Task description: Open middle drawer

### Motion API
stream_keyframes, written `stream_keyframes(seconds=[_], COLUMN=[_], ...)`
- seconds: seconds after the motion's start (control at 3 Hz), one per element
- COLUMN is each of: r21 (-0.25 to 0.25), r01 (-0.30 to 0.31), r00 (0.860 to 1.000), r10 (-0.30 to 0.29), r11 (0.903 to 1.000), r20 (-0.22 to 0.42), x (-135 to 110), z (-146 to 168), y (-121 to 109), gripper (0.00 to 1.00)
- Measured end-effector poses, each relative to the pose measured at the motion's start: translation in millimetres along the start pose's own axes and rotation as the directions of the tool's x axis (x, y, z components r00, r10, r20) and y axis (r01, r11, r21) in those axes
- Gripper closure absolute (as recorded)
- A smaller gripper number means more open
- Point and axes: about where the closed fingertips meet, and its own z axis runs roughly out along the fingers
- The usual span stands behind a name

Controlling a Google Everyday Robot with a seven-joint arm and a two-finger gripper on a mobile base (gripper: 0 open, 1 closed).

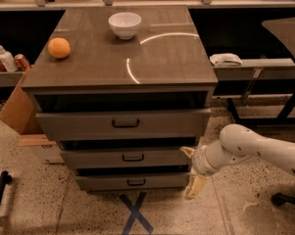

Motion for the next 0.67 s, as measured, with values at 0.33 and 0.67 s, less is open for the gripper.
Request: stream_keyframes(seconds=[0.33, 0.67], r21=[0.014, 0.030], r01=[0.039, 0.074], r00=[0.999, 0.997], r10=[-0.039, -0.074], r11=[0.9991, 0.9968], r20=[-0.005, -0.022], x=[1, 3], z=[13, 29], y=[-11, -22], gripper=[0.00, 0.00])
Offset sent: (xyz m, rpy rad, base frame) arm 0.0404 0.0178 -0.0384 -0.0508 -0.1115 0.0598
